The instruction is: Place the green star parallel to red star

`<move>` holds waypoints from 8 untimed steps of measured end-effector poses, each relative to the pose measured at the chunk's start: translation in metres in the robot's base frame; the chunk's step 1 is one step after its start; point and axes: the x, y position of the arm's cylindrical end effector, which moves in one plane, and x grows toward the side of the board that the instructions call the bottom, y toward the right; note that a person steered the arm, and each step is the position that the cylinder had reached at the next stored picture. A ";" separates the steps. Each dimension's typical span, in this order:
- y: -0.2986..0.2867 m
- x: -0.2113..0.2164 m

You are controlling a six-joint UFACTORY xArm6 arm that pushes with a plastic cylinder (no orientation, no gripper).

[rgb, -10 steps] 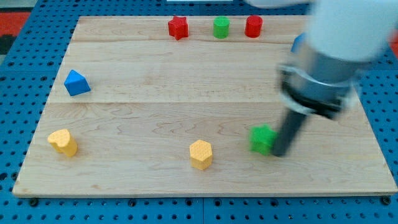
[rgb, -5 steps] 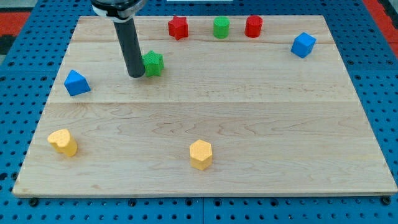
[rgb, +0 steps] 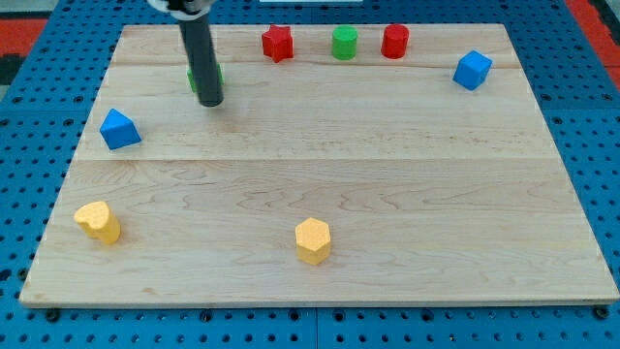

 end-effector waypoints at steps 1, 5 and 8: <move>-0.020 -0.007; 0.023 -0.069; 0.026 -0.047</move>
